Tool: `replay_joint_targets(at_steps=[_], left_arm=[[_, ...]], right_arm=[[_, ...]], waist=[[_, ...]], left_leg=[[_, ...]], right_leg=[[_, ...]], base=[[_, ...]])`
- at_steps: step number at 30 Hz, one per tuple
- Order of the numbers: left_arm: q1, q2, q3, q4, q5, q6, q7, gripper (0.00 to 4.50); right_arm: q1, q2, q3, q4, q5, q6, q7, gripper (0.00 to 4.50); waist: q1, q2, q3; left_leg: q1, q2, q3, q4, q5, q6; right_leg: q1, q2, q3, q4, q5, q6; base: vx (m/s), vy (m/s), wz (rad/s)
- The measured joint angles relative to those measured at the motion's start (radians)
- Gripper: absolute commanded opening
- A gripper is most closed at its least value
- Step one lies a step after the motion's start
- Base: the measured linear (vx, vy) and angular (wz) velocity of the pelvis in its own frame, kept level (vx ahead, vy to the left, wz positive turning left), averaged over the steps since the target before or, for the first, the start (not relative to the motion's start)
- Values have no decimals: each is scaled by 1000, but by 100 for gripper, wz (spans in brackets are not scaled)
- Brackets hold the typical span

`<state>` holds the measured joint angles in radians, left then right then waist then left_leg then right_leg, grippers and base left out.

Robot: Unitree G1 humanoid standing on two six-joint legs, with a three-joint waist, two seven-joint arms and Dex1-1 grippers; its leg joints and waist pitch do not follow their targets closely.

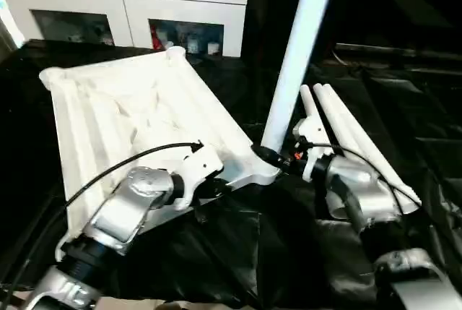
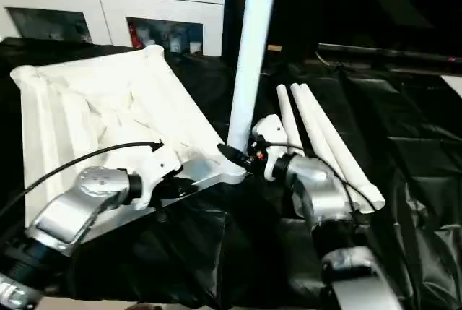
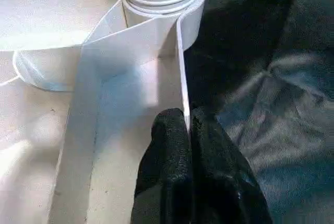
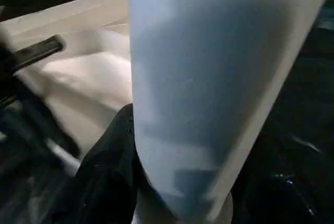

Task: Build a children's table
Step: Insert table leg to table base

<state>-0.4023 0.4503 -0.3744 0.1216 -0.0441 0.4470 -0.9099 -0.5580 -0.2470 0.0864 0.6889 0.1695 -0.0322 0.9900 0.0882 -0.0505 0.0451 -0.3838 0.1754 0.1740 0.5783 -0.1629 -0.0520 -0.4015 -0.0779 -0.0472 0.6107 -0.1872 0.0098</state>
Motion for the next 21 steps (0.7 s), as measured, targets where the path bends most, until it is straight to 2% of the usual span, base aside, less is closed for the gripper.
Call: replay_joint_targets(at_steps=[7,21], left_arm=[[2,49,-17,-29,0,-14,-60,0],[7,93,-21,-40,-2,-42,-144,0]], right_arm=[[-2,-29,18,2,17,5,116,190],[17,-46,33,-13,30,-8,232,190]], waist=[[6,-7,-4],[23,-11,-7]], left_leg=[[0,0,0,0,0,0],[3,0,0,0,0,0]], right_leg=[[2,0,0,0,2,-3],[5,0,0,-1,0,-5]], base=[[0,0,0],[0,0,0]])
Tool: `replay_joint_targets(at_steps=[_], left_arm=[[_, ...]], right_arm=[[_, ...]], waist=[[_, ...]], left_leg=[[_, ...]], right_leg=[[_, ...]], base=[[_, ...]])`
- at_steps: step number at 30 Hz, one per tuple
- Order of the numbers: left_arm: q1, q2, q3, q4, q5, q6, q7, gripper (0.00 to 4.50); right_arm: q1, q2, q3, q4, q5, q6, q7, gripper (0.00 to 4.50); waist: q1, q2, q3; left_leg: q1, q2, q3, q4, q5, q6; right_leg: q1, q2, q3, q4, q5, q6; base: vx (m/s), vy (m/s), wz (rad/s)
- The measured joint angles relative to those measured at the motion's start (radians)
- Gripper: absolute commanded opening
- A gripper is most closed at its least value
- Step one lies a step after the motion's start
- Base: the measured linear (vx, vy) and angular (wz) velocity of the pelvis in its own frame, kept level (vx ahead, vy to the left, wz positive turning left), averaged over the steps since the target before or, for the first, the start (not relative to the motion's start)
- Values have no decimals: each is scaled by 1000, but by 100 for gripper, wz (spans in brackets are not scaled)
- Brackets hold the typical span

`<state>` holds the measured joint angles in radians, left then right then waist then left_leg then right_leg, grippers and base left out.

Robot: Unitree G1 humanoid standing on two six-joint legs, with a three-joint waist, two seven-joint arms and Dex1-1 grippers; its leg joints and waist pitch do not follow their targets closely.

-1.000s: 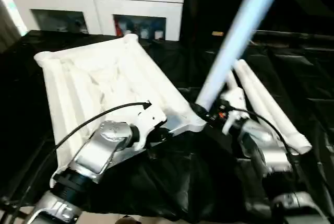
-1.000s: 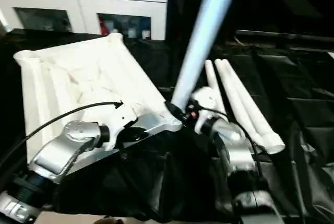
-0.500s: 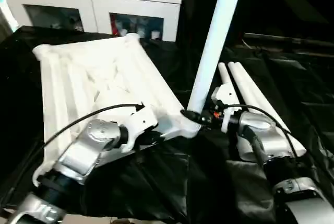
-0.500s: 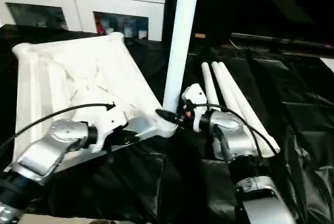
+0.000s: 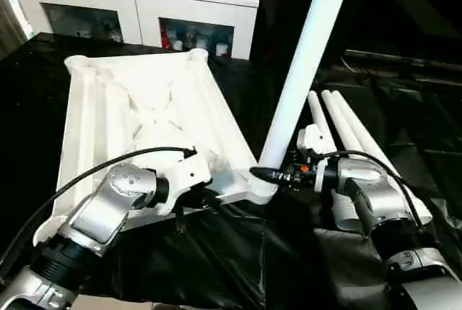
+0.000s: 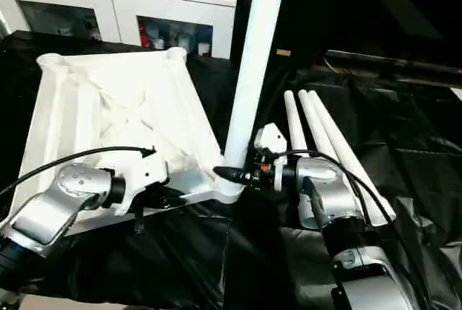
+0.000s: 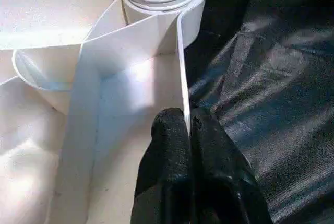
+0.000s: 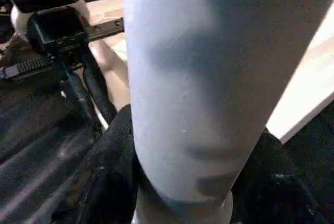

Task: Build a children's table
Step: Insert table leg to table base

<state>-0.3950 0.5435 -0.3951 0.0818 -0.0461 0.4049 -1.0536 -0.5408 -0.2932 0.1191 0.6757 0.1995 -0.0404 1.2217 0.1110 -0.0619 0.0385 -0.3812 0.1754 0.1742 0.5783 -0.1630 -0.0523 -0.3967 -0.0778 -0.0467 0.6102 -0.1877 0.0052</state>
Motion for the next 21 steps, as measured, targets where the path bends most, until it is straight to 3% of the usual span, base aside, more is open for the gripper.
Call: replay_joint_targets(at_steps=[9,14,17,19,21], left_arm=[[0,-24,17,27,5,2,38,0],[-14,-118,45,44,38,110,187,0],[-21,-175,60,42,52,189,274,0],[-37,-242,66,42,87,260,359,0],[-44,-293,65,42,109,303,421,0]], right_arm=[[-7,33,-17,51,0,-44,-85,190],[-54,130,-54,175,-26,-106,-376,190],[-88,175,-69,229,-46,-112,-516,189],[-123,213,-77,273,-61,-112,-642,189],[-145,240,-85,296,-75,-107,-732,189]], waist=[[-2,-1,0],[-28,0,2],[-40,5,6],[-51,14,11],[-58,19,16]], left_leg=[[3,0,0,0,0,0],[8,0,-3,0,0,0],[11,1,-17,0,0,-1],[13,1,-31,-2,0,-1],[14,2,-33,-7,-1,-1]], right_leg=[[1,0,0,0,-2,4],[0,0,-2,-2,-3,5],[2,-1,-19,-17,-3,5],[15,-1,-37,-36,-3,4],[19,-9,-56,-48,-3,4]], base=[[0,0,0],[-31,5,-8],[-20,7,-4],[-52,31,-13],[0,0,0]])
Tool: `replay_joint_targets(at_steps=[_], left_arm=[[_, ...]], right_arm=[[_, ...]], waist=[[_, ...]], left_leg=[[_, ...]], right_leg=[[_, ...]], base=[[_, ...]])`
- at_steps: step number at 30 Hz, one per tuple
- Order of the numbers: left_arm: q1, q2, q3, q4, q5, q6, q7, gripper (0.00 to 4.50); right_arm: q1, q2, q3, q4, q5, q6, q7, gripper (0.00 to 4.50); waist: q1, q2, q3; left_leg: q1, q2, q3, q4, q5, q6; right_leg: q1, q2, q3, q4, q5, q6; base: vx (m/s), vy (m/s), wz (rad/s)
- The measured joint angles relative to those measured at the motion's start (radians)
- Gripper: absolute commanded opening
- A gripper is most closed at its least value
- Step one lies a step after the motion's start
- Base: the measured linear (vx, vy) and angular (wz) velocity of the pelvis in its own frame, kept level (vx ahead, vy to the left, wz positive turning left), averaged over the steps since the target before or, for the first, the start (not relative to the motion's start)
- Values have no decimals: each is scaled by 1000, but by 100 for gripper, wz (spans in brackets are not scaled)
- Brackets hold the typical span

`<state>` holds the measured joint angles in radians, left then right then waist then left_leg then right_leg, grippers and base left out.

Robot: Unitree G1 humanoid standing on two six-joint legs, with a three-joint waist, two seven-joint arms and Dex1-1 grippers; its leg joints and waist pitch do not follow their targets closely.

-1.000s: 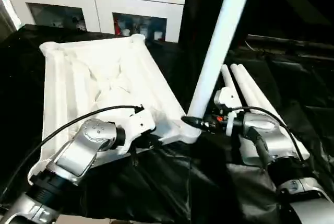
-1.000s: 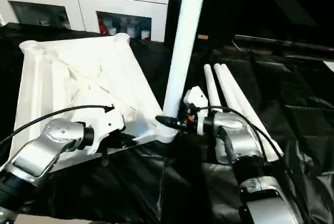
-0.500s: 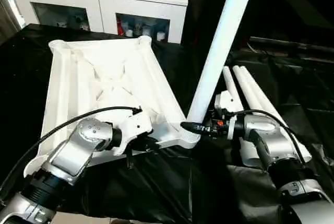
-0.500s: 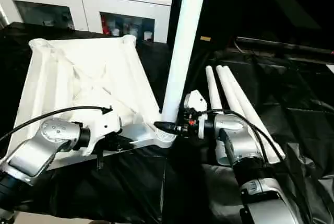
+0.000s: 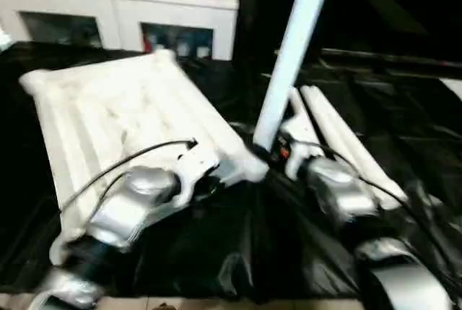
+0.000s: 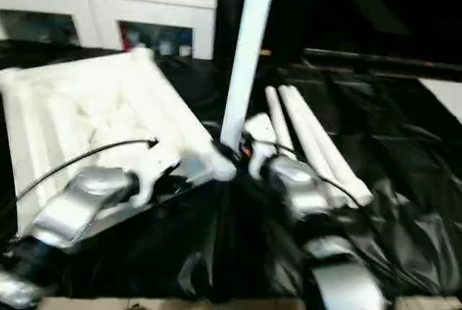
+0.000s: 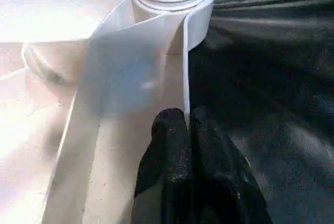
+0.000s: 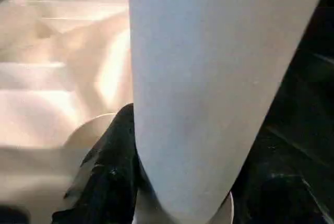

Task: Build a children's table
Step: Insert table leg to table base

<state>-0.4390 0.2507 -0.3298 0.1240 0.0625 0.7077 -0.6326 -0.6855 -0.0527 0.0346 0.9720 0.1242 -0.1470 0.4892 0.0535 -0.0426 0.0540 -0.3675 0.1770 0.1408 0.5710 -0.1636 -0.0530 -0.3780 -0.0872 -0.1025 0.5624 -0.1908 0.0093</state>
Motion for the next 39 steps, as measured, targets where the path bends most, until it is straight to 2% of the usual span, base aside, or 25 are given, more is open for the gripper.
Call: replay_joint_targets(at_steps=[2,4,5,6,7,8,9,10,14,18,20,21,23,24,25,26,27,28,29,30,31,32,33,35,39], left_arm=[[-1,-39,-2,0,18,27,44,0],[-2,-53,-13,0,28,47,70,0],[-7,-54,-20,0,33,55,80,0],[-9,-56,-23,0,42,62,86,0],[-9,-60,-24,-1,47,66,93,0],[-8,-62,-23,-4,49,75,94,0],[-11,-63,-22,-13,49,84,95,0],[-13,-65,-21,-14,49,86,98,0],[-13,-63,-23,-13,50,104,102,0],[-13,-61,-21,-13,50,106,102,0],[-13,-61,-20,-13,50,106,102,0],[-13,-59,-21,-13,50,106,101,0],[-13,-55,-22,-13,50,106,100,0],[-13,-54,-22,-14,50,105,99,0],[-14,-53,-20,-16,50,105,98,0],[-14,-51,-20,-18,50,105,95,0],[-21,-50,-21,-18,50,106,94,0],[-25,-50,-23,-19,49,105,92,0],[-25,-51,-22,-24,49,102,91,0],[-24,-48,-21,-23,49,102,90,0],[-24,-48,-21,-23,49,102,89,0],[-24,-48,-21,-25,49,100,88,0],[-26,-49,-21,-32,48,99,83,0],[-27,-48,-21,-43,45,87,70,0],[-26,-30,-21,-56,36,62,53,0]], right_arm=[[-28,18,-16,30,-1,20,-57,189],[-45,30,-26,60,-1,28,-87,189],[-45,31,-27,65,-1,28,-93,189],[-49,32,-27,73,-2,28,-96,189],[-55,33,-27,79,-4,28,-98,189],[-62,37,-27,89,-9,29,-101,189],[-66,39,-27,91,-13,28,-104,189],[-70,40,-27,91,-14,27,-107,189],[-73,46,-27,106,-21,27,-111,189],[-82,48,-27,113,-25,27,-111,189],[-87,49,-28,113,-33,27,-111,189],[-90,50,-29,118,-35,27,-111,189],[-93,50,-33,126,-35,27,-109,189],[-100,51,-35,129,-35,27,-108,224],[-103,54,-35,131,-37,28,-107,259],[-107,57,-36,132,-39,31,-107,259],[-106,59,-37,142,-40,42,-107,259],[-94,54,-51,139,-33,36,-103,259],[-102,54,-54,143,-34,37,-103,268],[-101,55,-56,144,-34,39,-99,288],[-100,54,-57,144,-35,38,-97,300],[-103,54,-57,143,-36,38,-97,300],[-107,52,-57,145,-38,39,-97,319],[-96,48,-62,165,-39,43,-97,332],[-99,46,-66,169,-40,36,-72,367]], waist=[[-7,3,2],[-3,0,5],[7,-6,7],[15,-34,6],[20,-38,10],[35,-25,11],[35,1,8],[35,4,8],[26,0,7],[17,13,15],[15,17,19],[17,16,20],[25,-1,20],[25,1,19],[28,17,21],[30,32,19],[34,43,23],[44,25,21],[45,-8,12],[55,-18,11],[64,-12,6],[73,-10,1],[84,-4,-4],[88,2,-5],[86,1,-5]], left_leg=[[1,0,2,-6,0,0],[5,2,14,-25,0,0],[12,4,30,-34,0,0],[32,1,46,-33,-6,-8],[35,5,44,4,-43,-22],[36,5,22,45,-72,-10],[48,7,-8,50,-68,-16],[48,11,-14,41,-64,-23],[56,12,-7,32,-64,-23],[70,15,-4,25,-64,-23],[69,15,0,16,-64,-23],[71,15,5,9,-64,-23],[90,14,21,-1,-65,-25],[92,15,21,1,-78,-35],[86,20,10,3,-80,-34],[75,33,-2,0,-81,-33],[68,46,-14,-1,-80,-34],[61,48,8,3,-78,-37],[70,41,29,5,-77,-41],[71,24,20,6,-76,-43],[72,23,15,0,-78,-45],[62,22,9,-9,-76,-47],[52,17,1,-18,-68,-59],[44,32,2,-21,-25,-77],[25,35,5,-16,-20,-73]], right_leg=[[2,-5,-10,-3,-4,-6],[1,-6,-7,18,-28,-25],[-7,-5,6,46,-54,-29],[-22,-4,23,55,-69,-25],[-22,-8,16,51,-70,-25],[-13,-12,-5,46,-70,-24],[-9,-15,-55,30,-69,-24],[-7,-14,-62,19,-68,-23],[0,-6,-52,1,-49,-43],[13,-6,-59,-8,-49,-42],[13,-6,-56,-3,-49,-42],[12,-6,-49,6,-49,-42],[1,-7,-36,14,-50,-42],[2,-10,-56,6,-50,-41],[8,-12,-86,-12,-49,-41],[25,-13,-118,-30,-49,-37],[32,-11,-126,-7,-73,-18],[30,-14,-67,60,-86,-28],[22,-28,-35,78,-57,-29],[10,-23,-17,89,-49,-24],[6,-21,-18,85,-51,-27],[5,-21,-18,84,-51,-27],[-5,-17,-18,82,-50,-29],[-10,-2,-17,85,-47,-35],[-22,1,-15,82,-42,-43]], base=[[0,0,0],[-68,-25,6],[-38,-86,12],[-3,-125,12],[-3,-125,12],[74,-26,-37],[66,76,-43],[66,76,-43],[0,0,0],[0,0,0],[0,0,0],[1,-73,20],[37,-87,19],[61,-53,-14],[61,-53,-14],[129,20,-35],[153,-10,0],[153,-10,0],[103,-113,16],[65,-132,2],[65,-132,2],[75,-74,-7],[102,-52,-9],[76,-40,-2],[26,1,2]])
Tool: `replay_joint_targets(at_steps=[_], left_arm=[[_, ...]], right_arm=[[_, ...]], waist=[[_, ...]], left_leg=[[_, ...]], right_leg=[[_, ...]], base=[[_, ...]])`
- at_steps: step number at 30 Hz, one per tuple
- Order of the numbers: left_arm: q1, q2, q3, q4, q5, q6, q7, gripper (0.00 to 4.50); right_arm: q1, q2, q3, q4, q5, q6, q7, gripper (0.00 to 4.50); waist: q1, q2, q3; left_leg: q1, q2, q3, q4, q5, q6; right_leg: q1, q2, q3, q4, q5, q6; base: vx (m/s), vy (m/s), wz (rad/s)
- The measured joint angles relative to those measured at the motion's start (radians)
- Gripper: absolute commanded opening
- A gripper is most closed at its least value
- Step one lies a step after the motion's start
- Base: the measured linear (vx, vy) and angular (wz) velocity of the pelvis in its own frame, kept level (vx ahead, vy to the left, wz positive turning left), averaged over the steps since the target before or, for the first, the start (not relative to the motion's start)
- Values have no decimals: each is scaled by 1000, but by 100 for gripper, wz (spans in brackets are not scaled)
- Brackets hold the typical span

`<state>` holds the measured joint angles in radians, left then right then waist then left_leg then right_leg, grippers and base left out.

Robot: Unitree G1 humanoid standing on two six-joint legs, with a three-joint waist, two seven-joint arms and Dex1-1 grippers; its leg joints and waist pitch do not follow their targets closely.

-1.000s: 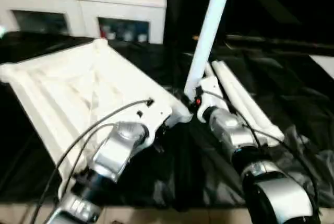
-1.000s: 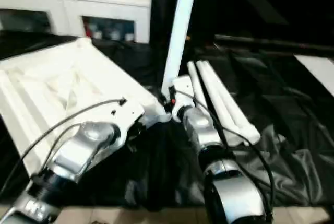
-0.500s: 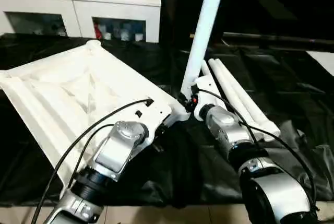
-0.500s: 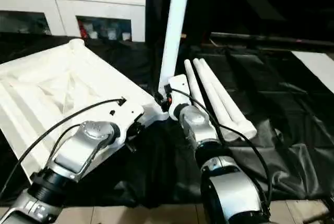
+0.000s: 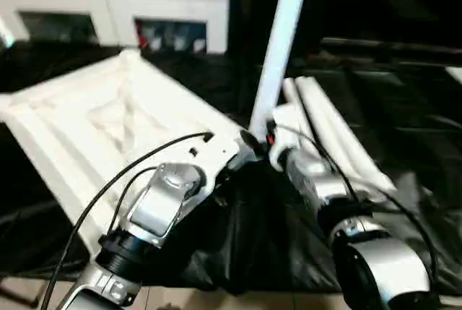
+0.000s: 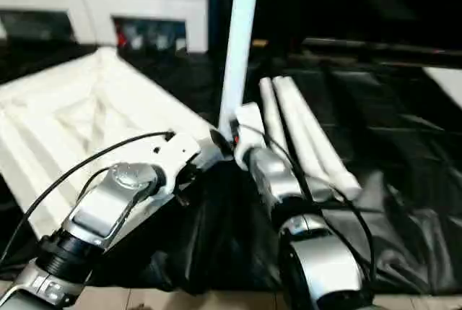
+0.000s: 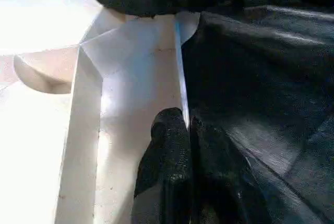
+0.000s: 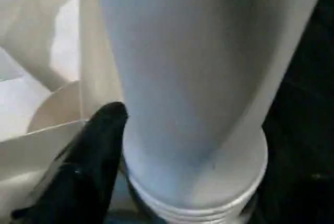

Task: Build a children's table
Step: Insert table leg to table base

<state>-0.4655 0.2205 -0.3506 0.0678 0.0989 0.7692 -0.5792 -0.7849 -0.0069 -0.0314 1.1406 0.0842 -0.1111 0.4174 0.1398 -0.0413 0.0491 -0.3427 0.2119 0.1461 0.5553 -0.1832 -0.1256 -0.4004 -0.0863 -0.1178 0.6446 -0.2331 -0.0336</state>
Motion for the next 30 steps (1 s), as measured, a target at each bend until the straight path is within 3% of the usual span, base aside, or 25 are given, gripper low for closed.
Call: replay_joint_targets(at_steps=[7,16,30], left_arm=[[0,20,2,0,-5,-18,-18,0],[14,70,0,0,-19,-94,-81,0],[35,180,2,46,-76,-295,-282,0]], right_arm=[[1,-7,5,-11,-6,-4,53,418],[49,-47,31,-94,-15,-5,169,418],[204,-182,113,-394,-14,68,434,418]], waist=[[-3,0,1],[-1,2,3],[3,4,5]], left_leg=[[-3,1,0,1,-3,0],[-7,1,0,2,0,5],[-10,3,2,9,0,6]], right_leg=[[0,0,0,-5,2,0],[-2,0,-1,-5,2,0],[-1,0,0,-4,4,1]], base=[[0,0,0],[0,0,0],[0,0,0]])
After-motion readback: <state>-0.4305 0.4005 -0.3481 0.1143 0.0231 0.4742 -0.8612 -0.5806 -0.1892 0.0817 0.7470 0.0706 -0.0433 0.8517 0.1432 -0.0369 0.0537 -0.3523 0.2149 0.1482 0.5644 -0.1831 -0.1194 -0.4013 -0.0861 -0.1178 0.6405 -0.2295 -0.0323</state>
